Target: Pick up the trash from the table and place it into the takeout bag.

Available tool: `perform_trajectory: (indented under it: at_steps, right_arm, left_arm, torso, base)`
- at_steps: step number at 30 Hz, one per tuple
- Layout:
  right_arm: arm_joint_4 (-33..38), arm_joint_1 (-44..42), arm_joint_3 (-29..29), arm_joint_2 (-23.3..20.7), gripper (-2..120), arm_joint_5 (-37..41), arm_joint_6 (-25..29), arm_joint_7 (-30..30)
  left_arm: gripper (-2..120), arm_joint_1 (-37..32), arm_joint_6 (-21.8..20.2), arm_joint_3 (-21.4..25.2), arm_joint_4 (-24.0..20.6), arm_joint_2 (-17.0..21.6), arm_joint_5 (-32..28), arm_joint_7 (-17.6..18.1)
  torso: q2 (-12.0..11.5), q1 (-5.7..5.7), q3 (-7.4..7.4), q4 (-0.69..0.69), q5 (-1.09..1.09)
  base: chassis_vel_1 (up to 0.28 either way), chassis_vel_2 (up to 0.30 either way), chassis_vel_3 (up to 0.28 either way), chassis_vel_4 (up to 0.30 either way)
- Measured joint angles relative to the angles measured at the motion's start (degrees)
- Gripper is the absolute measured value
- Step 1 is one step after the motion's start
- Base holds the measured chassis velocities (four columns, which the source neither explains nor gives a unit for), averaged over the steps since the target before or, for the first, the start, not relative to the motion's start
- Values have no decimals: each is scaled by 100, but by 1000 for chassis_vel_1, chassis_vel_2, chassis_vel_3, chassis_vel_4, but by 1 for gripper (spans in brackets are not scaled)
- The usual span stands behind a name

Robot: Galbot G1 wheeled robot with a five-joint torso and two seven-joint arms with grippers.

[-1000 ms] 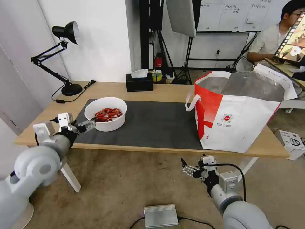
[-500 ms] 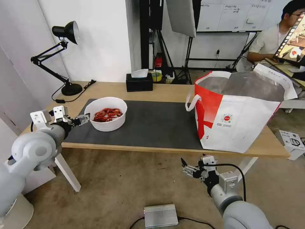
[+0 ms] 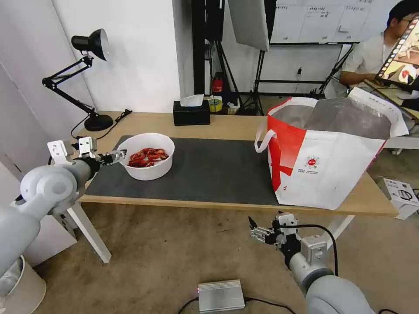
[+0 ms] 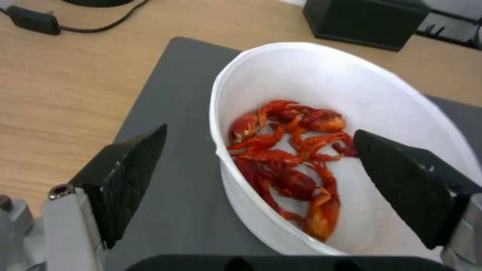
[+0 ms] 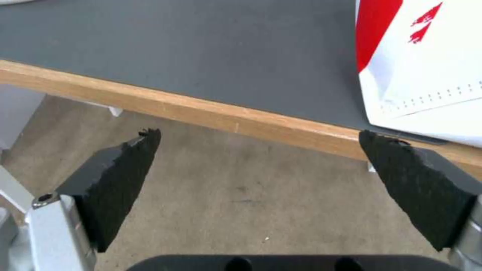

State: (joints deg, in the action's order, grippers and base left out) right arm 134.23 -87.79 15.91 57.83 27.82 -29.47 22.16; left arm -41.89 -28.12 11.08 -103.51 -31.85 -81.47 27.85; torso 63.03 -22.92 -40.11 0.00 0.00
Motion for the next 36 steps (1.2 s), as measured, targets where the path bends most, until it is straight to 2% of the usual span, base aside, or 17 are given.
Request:
perform_trajectory:
  at_steps: [8, 15, 26, 36]
  right_arm:
    - [0, 0, 0, 0, 100, 0, 0, 0]
    - [0, 0, 0, 0, 100, 0, 0, 1]
    - [0, 0, 0, 0, 100, 0, 0, 1]
    - [0, 0, 0, 0, 100, 0, 0, 1]
  left_arm:
    - [100, 446, -39, -530, 432, -168, 173, -97]
    - [100, 714, -114, -812, 730, -263, 233, -115]
    - [100, 946, -293, -1078, 979, -286, 317, -296]
    - [100, 1127, -674, -1171, 1122, -298, 252, -321]
  torso:
    - [0, 0, 0, 0, -1]
    - [0, 1, 0, 0, 0]
    - [0, 1, 0, 0, 0]
    - [0, 1, 0, 0, 0]
  base:
    - [0, 0, 0, 0]
    - [0, 0, 0, 0]
    - [0, 0, 0, 0]
    - [0, 0, 0, 0]
